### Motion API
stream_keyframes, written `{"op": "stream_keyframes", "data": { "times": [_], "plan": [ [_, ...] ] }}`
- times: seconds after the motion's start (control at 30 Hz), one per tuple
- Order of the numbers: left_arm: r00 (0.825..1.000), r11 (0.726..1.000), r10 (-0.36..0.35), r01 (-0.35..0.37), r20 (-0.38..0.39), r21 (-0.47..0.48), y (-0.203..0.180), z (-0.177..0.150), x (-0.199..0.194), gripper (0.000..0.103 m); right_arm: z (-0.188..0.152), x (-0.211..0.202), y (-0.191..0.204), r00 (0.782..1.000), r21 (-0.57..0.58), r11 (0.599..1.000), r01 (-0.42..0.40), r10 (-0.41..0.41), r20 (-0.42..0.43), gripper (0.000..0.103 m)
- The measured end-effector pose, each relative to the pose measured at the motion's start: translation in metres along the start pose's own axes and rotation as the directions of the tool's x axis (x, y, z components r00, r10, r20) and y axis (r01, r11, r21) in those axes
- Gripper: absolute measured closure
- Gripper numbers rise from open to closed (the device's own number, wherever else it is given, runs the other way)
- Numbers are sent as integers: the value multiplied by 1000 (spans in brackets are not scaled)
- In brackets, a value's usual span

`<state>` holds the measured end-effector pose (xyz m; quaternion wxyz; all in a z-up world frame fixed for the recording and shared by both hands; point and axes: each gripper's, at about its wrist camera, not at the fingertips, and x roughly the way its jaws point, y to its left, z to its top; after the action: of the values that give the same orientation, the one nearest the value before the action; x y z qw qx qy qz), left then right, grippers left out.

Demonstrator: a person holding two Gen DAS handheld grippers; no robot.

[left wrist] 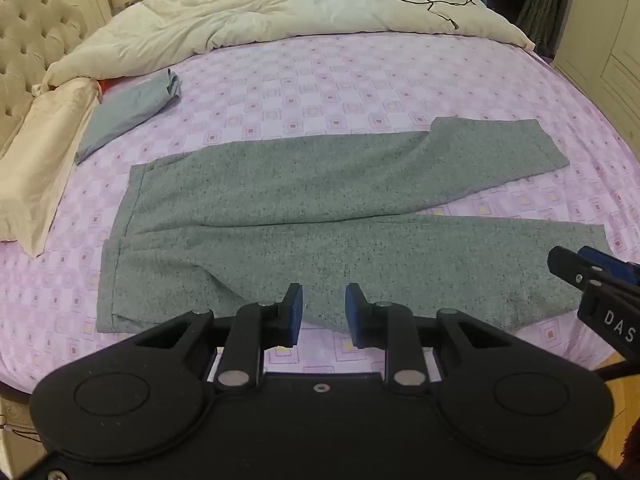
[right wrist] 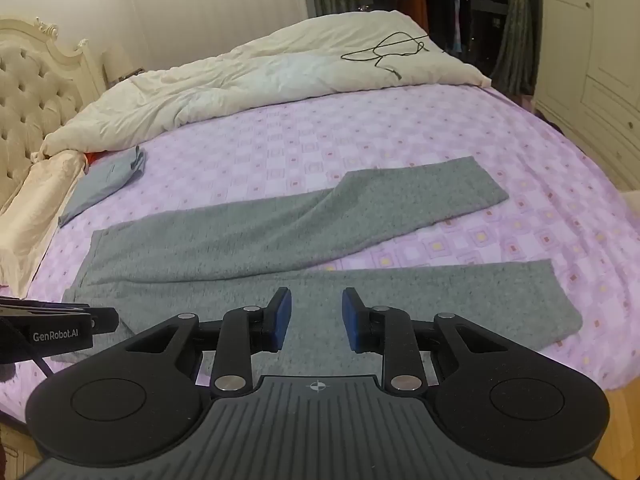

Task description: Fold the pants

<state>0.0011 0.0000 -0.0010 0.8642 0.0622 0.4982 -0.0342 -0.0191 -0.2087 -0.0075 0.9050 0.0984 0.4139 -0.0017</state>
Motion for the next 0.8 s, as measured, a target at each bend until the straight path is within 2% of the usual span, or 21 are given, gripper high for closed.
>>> {"op": "stream_keyframes", "data": {
  "times": [0.23,0.8],
  "plan": [
    [999,999,-33,33,-8,-11,5,-2,-3,68,0,-2,1,1000,7,1000,-9,9,9,75],
    [999,999,-34,34,-20,-10,6,-5,-1,68,-4,1,12,1000,-5,1000,-5,5,-4,75]
  ]
}}
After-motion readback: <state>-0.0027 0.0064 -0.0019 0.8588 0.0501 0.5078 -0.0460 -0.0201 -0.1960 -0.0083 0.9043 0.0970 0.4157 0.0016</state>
